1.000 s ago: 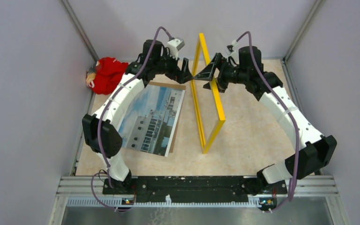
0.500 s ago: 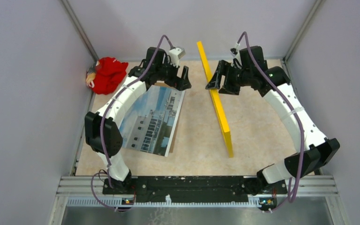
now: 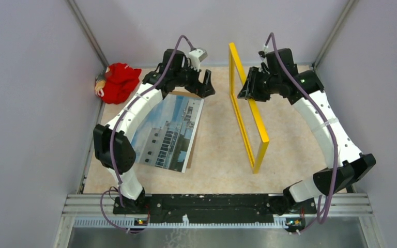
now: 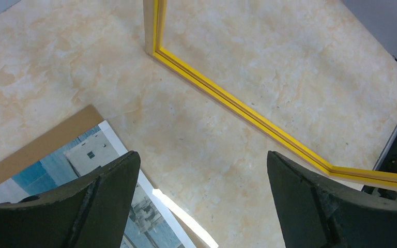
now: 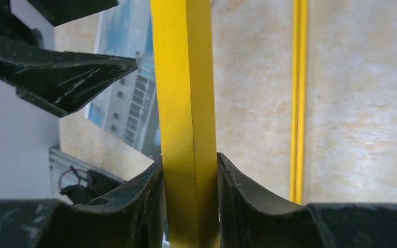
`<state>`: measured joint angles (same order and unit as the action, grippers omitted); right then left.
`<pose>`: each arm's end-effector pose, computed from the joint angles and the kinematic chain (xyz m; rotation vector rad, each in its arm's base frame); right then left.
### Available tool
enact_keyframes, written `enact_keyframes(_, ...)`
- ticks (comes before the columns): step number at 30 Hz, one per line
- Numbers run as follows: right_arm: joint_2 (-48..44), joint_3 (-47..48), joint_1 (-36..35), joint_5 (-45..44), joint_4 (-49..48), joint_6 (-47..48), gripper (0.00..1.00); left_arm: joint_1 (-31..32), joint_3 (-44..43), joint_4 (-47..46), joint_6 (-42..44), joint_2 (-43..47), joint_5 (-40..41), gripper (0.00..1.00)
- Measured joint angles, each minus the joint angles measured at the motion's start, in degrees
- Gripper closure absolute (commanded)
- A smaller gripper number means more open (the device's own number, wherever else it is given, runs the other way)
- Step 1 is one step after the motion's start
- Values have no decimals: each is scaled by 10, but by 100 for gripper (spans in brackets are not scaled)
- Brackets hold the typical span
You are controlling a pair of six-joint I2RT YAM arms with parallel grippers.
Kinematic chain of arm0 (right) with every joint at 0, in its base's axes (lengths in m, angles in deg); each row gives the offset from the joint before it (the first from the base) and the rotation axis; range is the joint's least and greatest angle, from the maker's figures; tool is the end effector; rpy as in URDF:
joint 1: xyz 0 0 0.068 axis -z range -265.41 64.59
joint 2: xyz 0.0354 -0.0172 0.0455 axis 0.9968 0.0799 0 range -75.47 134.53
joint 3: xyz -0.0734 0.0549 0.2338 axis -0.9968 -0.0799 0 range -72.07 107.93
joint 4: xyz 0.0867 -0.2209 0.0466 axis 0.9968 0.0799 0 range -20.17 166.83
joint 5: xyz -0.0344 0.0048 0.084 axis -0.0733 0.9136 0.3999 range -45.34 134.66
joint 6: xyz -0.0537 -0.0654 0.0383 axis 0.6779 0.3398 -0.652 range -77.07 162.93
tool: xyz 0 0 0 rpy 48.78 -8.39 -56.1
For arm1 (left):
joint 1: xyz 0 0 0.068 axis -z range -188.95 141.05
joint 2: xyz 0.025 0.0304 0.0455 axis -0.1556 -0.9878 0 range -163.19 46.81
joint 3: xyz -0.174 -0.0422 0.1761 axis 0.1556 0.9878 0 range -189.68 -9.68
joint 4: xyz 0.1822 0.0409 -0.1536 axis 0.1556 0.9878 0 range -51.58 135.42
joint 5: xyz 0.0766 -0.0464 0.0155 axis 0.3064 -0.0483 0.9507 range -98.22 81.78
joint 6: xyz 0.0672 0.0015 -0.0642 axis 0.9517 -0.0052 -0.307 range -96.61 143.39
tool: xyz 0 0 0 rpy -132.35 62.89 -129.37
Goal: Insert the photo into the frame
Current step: Turn over the photo frame at the center of the board.
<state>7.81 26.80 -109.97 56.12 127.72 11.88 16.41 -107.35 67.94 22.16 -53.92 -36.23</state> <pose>0.2720 0.1425 0.3664 0.0296 2.4019 0.7078 0.3593 -0.2138 0.3191 0.7359 2.0393 -0.7921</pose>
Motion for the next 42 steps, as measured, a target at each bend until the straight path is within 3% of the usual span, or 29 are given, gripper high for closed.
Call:
enact_keyframes(4,13,59,0,-75,52,26,53,4,-6,-3,-2,0,-3,1)
enact_keyframes(7,20,85,0,-130,71,47,53,4,-5,-3,-2,0,-4,1)
enact_keyframes(13,28,75,0,-202,99,75,77,4,8,-3,-1,0,-5,1)
enact_keyframes(23,9,39,0,-266,83,95,97,4,37,-4,0,1,-3,1)
enact_keyframes(30,-78,-86,13,-250,-33,108,97,2,64,-3,4,4,5,1)
enact_keyframes(42,-126,-179,57,-179,-143,114,98,-14,64,-4,7,16,7,1)
